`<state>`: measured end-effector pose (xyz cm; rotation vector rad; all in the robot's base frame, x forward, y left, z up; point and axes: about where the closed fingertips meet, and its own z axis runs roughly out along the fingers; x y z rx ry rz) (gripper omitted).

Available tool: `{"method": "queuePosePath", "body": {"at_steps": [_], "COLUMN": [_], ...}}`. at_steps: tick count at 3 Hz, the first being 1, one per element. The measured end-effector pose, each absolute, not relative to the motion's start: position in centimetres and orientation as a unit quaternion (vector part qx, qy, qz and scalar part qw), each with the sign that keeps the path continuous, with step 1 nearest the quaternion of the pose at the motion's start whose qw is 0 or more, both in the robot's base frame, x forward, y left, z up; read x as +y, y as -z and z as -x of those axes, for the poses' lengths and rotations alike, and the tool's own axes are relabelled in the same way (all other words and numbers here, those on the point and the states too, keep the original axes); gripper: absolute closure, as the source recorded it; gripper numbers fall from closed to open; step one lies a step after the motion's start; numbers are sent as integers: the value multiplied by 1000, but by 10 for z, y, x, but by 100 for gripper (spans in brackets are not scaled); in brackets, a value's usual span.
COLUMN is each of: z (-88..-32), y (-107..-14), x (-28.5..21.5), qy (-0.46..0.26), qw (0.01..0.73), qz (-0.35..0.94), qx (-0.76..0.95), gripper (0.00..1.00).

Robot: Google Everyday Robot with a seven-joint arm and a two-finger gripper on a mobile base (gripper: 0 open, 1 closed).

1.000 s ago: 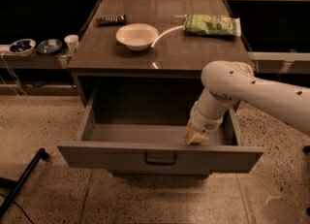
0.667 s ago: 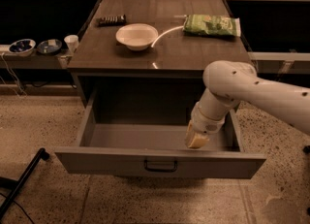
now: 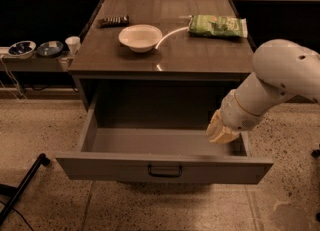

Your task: Open top drawer

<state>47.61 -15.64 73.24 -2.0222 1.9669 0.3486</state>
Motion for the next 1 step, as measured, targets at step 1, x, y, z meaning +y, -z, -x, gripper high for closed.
{"method": "queuePosePath", "body": {"at_steps": [1], "z": [-492], "y": [-817], "x": [-180], "qy": [-80], "qw": [240], "qz": [693], "qx": [675], "gripper": [79]}}
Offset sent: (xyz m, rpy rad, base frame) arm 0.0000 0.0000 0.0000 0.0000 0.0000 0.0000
